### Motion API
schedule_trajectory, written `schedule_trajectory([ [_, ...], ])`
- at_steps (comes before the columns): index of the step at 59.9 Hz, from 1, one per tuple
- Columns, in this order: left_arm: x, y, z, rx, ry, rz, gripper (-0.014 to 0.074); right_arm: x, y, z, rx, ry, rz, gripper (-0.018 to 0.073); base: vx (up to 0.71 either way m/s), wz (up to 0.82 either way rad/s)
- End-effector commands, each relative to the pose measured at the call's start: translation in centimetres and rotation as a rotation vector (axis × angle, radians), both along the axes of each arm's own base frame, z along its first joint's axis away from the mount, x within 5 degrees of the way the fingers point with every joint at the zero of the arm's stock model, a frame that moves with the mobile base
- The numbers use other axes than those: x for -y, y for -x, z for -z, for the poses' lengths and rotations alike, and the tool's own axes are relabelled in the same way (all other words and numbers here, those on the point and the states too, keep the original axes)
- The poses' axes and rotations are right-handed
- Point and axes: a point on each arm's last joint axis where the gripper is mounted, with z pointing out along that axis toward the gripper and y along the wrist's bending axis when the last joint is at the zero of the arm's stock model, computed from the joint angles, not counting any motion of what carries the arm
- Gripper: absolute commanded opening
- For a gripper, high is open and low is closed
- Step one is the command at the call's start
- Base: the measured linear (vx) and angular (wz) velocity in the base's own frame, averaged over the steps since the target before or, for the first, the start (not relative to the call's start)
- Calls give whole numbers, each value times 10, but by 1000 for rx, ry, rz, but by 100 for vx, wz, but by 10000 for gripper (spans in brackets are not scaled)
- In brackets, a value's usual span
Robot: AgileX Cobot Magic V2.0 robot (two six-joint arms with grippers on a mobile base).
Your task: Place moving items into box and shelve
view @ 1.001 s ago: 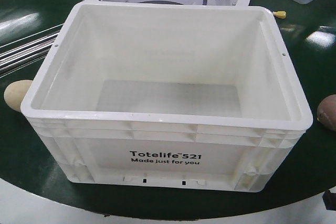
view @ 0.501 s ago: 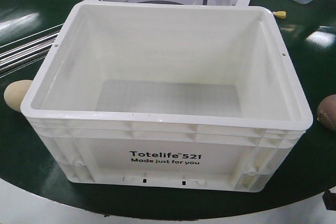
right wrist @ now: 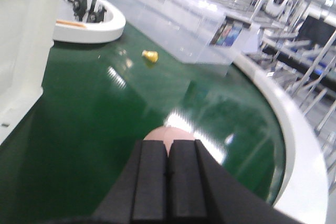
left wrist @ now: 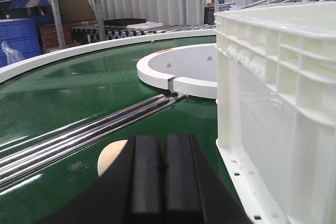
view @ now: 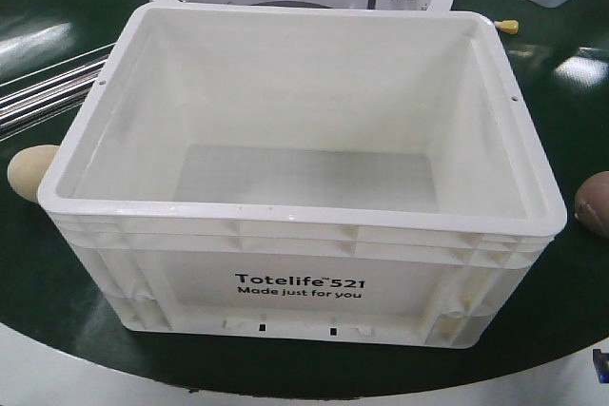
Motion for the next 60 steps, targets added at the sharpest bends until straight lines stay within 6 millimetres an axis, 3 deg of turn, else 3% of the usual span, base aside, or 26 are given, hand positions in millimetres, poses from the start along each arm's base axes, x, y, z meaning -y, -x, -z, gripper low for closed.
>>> schedule_trajectory([
  [1,-1,-1,-1,57,19,-13,-6,-4,1,-15,182,67,-38,-9,0,0],
  [8,-2,0,-10,112,27,-21,-6,-10,5,-35,414,19,-102,-8,0,0],
  [16,-4,7,-43,262,41,-35,-6,-7,18,-62,732,-415,-190,-6,0,0],
  [21,-5,14,-67,340,49,-36,-6,-5,24,-77,813,-559,-228,-6,0,0],
  [34,-6,38,-137,518,45,-35,-3,-12,45,-144,833,-371,-235,-6,0,0],
  [45,-6,37,-197,582,51,-37,-3,-14,54,-208,806,-228,-193,-6,0,0],
  [53,-5,17,-233,582,52,-41,-3,-13,38,-245,770,-124,-170,-6,0,0],
  [60,-4,-10,-244,538,51,-47,-3,-11,7,-252,689,-98,-162,-6,0,0],
])
